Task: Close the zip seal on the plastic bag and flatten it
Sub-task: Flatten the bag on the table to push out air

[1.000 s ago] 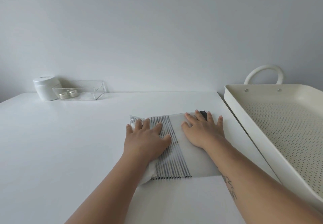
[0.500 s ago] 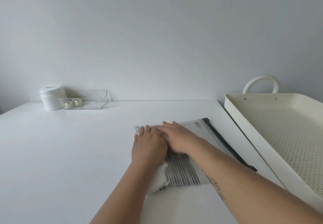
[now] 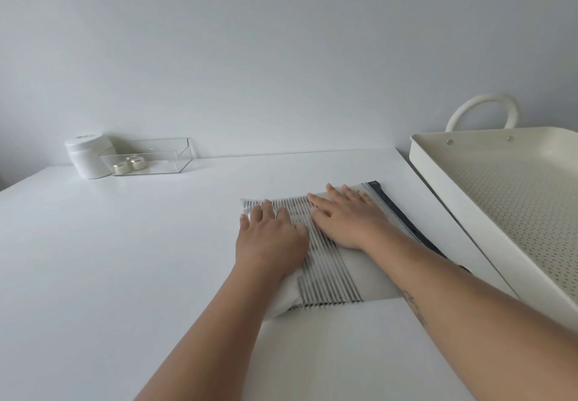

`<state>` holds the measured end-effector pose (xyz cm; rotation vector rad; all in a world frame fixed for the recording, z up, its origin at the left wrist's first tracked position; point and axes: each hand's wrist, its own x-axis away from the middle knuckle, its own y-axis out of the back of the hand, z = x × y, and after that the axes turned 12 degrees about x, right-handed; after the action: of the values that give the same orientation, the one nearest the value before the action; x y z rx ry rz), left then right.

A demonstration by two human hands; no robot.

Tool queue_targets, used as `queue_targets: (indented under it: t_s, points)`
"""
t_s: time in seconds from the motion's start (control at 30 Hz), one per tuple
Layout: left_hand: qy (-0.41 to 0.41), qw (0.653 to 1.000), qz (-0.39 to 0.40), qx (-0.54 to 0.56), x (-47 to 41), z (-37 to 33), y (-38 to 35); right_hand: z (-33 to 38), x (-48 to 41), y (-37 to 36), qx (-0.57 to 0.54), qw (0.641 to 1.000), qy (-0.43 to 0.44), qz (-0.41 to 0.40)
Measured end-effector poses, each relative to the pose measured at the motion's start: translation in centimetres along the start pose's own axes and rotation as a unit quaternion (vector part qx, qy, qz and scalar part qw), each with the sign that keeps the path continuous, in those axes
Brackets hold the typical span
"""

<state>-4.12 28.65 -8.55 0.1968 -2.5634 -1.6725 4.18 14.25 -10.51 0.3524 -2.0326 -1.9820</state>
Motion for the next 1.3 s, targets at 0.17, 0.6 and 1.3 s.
queue_targets:
  t_s: [0.17, 0.6, 1.3]
  points:
    - [-0.008, 1.000, -0.003, 0.000, -0.1, 0.0, -0.2, -2.2, 0.2, 0.1, 0.026, 0.999, -0.043, 0.000]
    - [-0.057, 0.998, 0.023, 0.029, -0.7, -1.0, 0.4, -3.1, 4.3, 3.4, 0.045, 0.994, -0.094, 0.015]
    - [-0.074, 0.997, 0.001, -0.033, 2.8, -0.5, -0.5, 0.1, 8.1, -0.4, 0.008, 0.999, -0.047, -0.010]
